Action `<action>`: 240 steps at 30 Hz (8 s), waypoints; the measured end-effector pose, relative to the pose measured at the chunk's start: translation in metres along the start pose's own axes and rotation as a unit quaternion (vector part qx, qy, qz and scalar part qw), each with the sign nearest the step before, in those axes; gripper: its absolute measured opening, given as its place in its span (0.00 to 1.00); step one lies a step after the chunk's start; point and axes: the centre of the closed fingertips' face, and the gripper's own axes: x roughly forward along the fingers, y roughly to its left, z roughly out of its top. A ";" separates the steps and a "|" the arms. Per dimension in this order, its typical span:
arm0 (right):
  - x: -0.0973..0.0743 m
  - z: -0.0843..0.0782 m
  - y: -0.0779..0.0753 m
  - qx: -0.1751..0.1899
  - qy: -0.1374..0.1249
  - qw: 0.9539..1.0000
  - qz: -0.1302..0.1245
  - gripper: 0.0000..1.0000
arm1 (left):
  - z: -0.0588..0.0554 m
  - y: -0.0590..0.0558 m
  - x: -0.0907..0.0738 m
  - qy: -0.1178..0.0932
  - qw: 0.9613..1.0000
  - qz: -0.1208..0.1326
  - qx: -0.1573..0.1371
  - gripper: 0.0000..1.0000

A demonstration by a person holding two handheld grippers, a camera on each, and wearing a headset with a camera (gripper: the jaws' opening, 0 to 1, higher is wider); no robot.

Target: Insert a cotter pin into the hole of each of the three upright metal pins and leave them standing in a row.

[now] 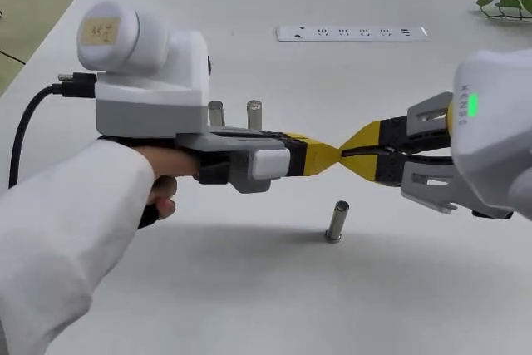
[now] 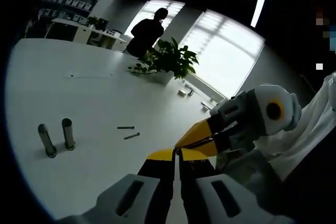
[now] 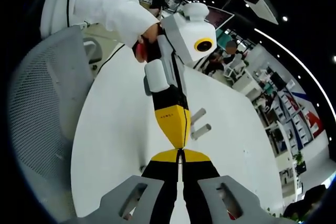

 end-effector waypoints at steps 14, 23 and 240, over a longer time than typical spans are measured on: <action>0.004 0.000 0.005 -0.018 -0.005 1.000 0.009 0.01 | -0.002 0.001 0.000 0.010 1.000 0.001 0.002 0.00; 0.006 -0.004 0.001 0.014 -0.014 1.000 0.014 0.11 | -0.003 0.002 -0.005 0.012 1.000 0.005 0.009 0.00; 0.026 -0.059 0.054 0.150 -0.014 0.967 0.205 0.00 | -0.070 0.022 0.034 0.175 0.946 0.005 0.272 0.06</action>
